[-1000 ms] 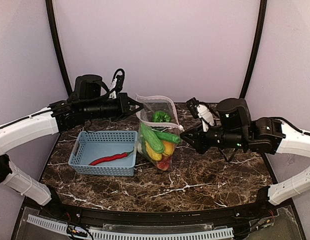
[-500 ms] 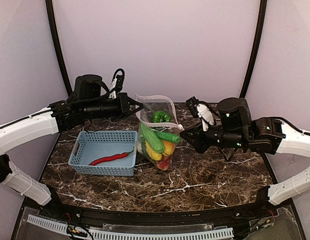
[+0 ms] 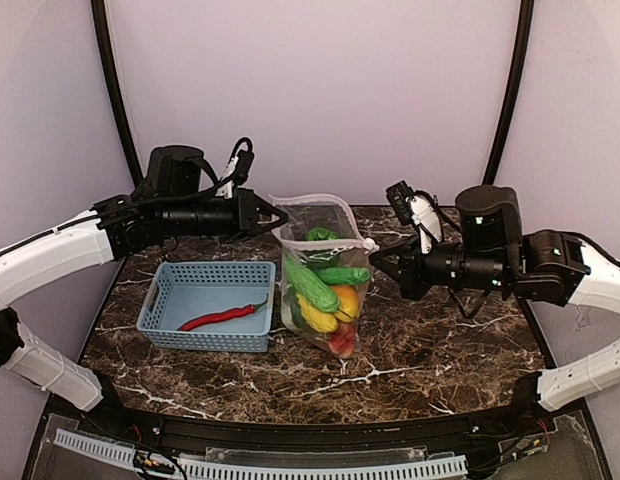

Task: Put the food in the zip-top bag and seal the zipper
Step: Hold the zipper food storage bag at the center of the board, then zip the zipper of the food storage bag.

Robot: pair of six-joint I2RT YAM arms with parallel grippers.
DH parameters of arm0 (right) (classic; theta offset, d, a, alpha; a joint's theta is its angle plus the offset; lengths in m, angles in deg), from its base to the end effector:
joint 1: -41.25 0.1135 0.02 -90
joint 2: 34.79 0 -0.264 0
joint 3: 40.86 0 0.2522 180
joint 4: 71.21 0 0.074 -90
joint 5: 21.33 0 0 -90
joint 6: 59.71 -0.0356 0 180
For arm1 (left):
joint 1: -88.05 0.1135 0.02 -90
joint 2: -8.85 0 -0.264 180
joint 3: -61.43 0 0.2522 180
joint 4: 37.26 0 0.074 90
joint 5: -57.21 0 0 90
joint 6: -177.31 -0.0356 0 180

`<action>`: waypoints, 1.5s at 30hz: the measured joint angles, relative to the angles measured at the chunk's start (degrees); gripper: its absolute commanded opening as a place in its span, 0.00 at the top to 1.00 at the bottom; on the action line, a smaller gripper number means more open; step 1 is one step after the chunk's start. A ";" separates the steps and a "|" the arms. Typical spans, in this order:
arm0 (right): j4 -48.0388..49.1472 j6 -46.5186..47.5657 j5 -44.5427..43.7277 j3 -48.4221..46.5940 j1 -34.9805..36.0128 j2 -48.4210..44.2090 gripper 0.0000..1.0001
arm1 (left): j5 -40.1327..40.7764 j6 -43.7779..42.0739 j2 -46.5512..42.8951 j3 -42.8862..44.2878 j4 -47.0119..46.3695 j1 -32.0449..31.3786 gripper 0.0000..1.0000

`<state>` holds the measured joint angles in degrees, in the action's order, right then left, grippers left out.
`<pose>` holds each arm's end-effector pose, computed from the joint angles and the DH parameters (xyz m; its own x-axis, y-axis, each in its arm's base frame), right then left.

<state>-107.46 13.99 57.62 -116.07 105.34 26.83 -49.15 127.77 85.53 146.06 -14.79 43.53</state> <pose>0.1111 0.2131 0.3631 -0.3877 -0.1676 -0.9064 -0.7259 0.6616 0.1881 0.2166 -0.2271 0.3782 -0.6987 -0.1861 -0.6907 0.5438 0.4891 -0.6819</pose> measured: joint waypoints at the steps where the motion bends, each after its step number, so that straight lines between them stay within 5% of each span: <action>1: -0.33 0.17 0.81 -0.48 0.00 -0.61 1.00 | -1.31 -0.98 -0.04 0.48 0.48 0.00 0.71; 4: -0.37 1.07 3.50 -1.36 0.00 -2.43 1.00 | -4.87 -3.43 -1.20 1.16 1.84 -0.42 0.40; 10: -0.94 2.97 10.45 -1.42 0.00 -3.34 1.00 | -3.93 -12.15 -8.20 2.16 9.14 -1.86 0.23; 17: -1.14 3.82 17.03 -0.15 0.00 -3.34 1.00 | -1.90 -27.30 -12.07 8.02 13.51 -2.95 0.24; 25: -1.22 3.85 18.91 -0.04 0.00 -3.34 1.00 | -9.92 -42.82 2.21 19.12 14.25 -10.25 0.37; 45: -1.25 4.04 18.95 -0.92 0.00 -1.60 1.00 | -19.04 -54.51 13.75 24.81 17.31 -14.91 0.59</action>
<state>-108.70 18.04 76.57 -116.99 105.34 25.24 -68.19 73.26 99.28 170.87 2.52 28.63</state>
